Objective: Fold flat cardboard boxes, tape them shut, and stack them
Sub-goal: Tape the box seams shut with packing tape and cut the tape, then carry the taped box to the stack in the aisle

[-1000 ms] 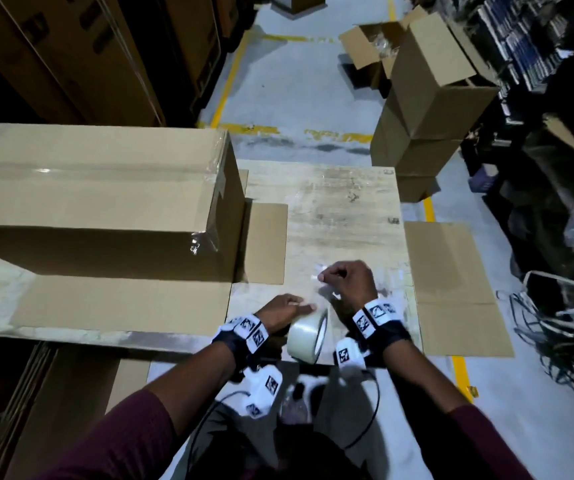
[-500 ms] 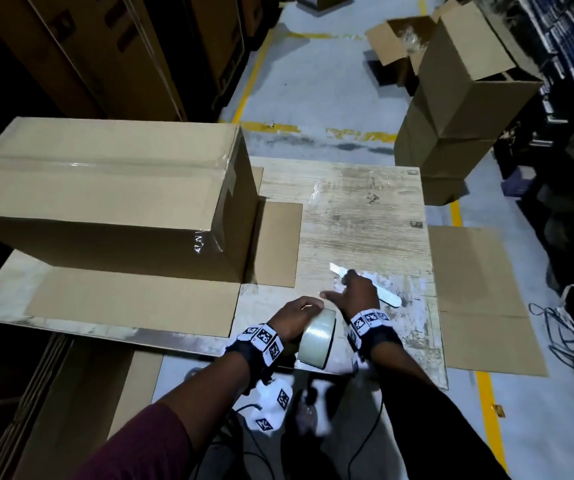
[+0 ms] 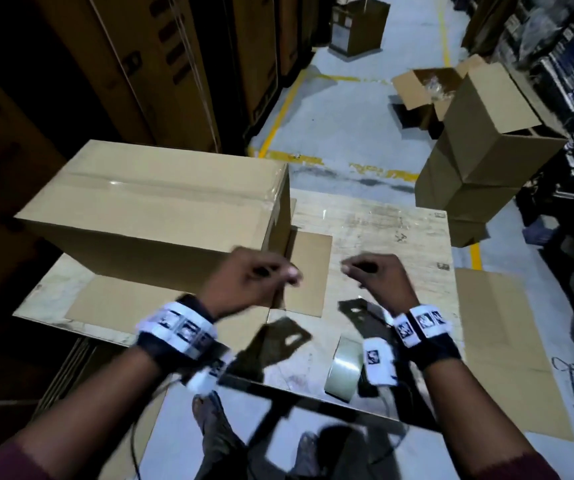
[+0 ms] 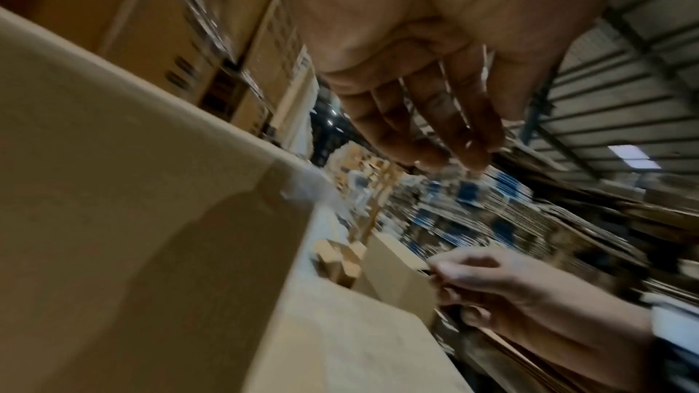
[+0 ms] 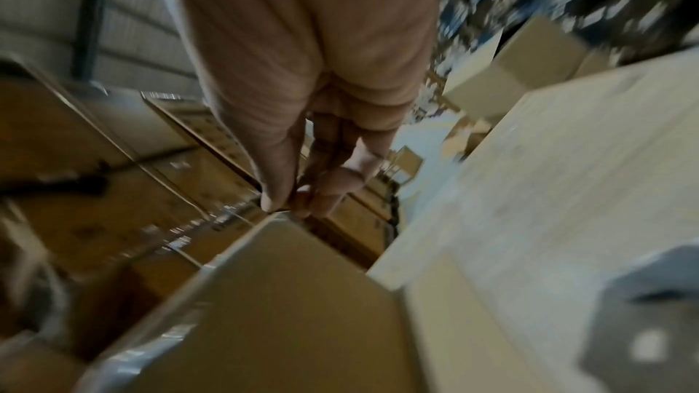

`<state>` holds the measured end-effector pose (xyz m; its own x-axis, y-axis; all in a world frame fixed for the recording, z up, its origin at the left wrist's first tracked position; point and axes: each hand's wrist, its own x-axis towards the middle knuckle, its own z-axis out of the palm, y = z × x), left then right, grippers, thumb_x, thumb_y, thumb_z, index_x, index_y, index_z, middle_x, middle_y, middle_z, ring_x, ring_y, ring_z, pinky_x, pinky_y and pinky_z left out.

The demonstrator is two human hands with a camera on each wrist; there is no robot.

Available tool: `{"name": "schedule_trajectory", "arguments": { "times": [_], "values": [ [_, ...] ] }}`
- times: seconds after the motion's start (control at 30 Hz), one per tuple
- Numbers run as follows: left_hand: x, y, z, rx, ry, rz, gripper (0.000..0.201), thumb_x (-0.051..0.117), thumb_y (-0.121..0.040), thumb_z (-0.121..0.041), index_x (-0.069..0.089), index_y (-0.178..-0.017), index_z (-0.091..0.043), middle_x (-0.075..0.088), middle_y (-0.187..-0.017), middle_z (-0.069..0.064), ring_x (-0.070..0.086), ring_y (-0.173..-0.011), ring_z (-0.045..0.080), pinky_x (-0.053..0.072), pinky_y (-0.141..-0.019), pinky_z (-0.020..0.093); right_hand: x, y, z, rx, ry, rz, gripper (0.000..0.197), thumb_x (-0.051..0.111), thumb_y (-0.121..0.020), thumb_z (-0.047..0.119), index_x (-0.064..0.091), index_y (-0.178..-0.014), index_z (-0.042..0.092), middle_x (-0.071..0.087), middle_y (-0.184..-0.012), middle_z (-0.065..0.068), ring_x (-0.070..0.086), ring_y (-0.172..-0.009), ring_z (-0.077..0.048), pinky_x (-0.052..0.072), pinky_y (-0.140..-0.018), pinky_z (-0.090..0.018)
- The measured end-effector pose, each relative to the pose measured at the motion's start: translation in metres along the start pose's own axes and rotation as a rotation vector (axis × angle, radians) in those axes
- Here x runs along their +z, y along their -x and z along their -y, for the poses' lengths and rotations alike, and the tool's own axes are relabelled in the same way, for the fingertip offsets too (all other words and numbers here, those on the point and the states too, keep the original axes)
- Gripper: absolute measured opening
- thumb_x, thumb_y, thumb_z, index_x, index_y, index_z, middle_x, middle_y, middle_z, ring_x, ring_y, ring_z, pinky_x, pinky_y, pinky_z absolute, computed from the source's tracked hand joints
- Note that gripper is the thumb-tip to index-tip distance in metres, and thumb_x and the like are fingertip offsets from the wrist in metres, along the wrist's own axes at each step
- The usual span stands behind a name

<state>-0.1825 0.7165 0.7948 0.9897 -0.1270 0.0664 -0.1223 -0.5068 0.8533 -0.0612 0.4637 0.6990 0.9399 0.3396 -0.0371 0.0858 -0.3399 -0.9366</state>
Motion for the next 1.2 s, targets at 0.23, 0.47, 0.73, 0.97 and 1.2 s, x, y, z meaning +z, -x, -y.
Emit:
{"name": "schedule_trajectory", "arguments": {
  "times": [0.23, 0.47, 0.73, 0.97, 1.2],
  "values": [
    [-0.071, -0.034, 0.077, -0.108, -0.265, -0.193, 0.011, 0.074, -0.085, -0.04, 0.078, -0.092, -0.033, 0.07, -0.085, -0.007, 0.063, -0.086, 0.01, 0.053, -0.08, 0.039, 0.114, -0.044, 0.069, 0.01, -0.359, 0.019, 0.009, 0.078, -0.086, 0.005, 0.079, -0.095, 0.009, 0.077, -0.083, 0.003, 0.071, -0.077, -0.005, 0.056, -0.076, -0.023],
    [-0.063, -0.04, 0.098, -0.061, -0.281, -0.183, 0.011, 0.077, -0.082, -0.044, 0.077, -0.091, -0.037, 0.064, -0.079, -0.01, 0.056, -0.087, 0.008, 0.043, -0.073, 0.026, 0.133, -0.005, 0.051, 0.031, -0.409, 0.034, 0.014, 0.084, -0.08, 0.005, 0.08, -0.093, 0.005, 0.079, -0.086, 0.0, 0.074, -0.082, -0.01, 0.055, -0.076, -0.02],
    [-0.065, -0.039, 0.097, -0.022, -0.385, -0.134, 0.039, 0.08, -0.069, -0.06, 0.071, -0.101, -0.039, 0.062, -0.084, -0.011, 0.051, -0.088, 0.01, 0.041, -0.071, 0.023, 0.142, -0.011, 0.048, -0.078, -0.196, -0.028, 0.019, 0.089, -0.073, 0.009, 0.072, -0.077, 0.018, 0.074, -0.077, 0.004, 0.07, -0.073, -0.008, 0.052, -0.07, -0.017],
    [-0.05, -0.036, 0.105, 0.02, -0.692, -0.186, 0.066, 0.071, -0.059, -0.078, 0.062, -0.109, -0.035, 0.056, -0.086, -0.009, 0.051, -0.083, 0.017, 0.04, -0.072, 0.032, 0.144, -0.02, 0.041, -0.222, 0.156, 0.057, 0.027, 0.085, -0.074, 0.001, 0.065, -0.073, 0.02, 0.063, -0.075, 0.009, 0.059, -0.069, -0.003, 0.045, -0.063, -0.015],
    [-0.055, -0.033, 0.104, 0.082, -0.865, -0.076, 0.076, 0.082, -0.061, -0.064, 0.054, -0.123, -0.03, 0.053, -0.103, 0.002, 0.051, -0.094, 0.025, 0.04, -0.079, 0.039, 0.096, -0.074, 0.07, -0.218, 0.272, -0.027, 0.025, 0.061, -0.084, -0.006, 0.068, -0.089, 0.017, 0.071, -0.089, 0.002, 0.064, -0.082, -0.008, 0.052, -0.08, -0.026]
  ]
}}
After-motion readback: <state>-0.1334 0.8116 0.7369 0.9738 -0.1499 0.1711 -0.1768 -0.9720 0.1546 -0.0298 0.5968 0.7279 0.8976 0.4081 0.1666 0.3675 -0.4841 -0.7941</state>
